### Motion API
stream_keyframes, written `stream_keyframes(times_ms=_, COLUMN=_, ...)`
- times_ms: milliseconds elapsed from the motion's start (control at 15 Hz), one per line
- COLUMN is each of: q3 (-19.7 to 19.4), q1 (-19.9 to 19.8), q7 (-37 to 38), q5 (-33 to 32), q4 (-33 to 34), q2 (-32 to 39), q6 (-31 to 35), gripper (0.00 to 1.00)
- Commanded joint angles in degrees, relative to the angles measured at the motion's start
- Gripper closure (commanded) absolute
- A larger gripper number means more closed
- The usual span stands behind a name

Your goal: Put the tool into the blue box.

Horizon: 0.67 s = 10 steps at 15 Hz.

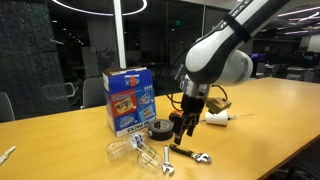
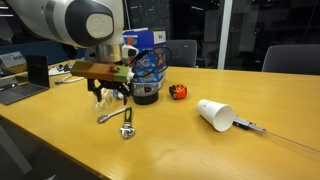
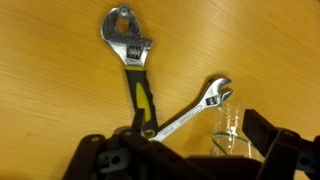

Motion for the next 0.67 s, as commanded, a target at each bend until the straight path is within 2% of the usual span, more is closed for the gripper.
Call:
stream_keyframes(times_ms=0, q3=2.2, q1=0.9, q7=-4.6, q5=-0.4, q4=1.1, q2=3.8, q6=0.2, gripper=0.0)
stream_keyframes(times_ms=267, q3=4.0, q1=-0.3, q7=-7.4, q5=-5.3, q4=1.1, q2=7.3, q6=-0.2, gripper=0.0)
stream_keyframes(times_ms=600, q3=3.2, q1=-3.7, q7=-9.1, q5=-16.0, q4=2.5, q2=10.8, q6=-0.9, gripper=0.0)
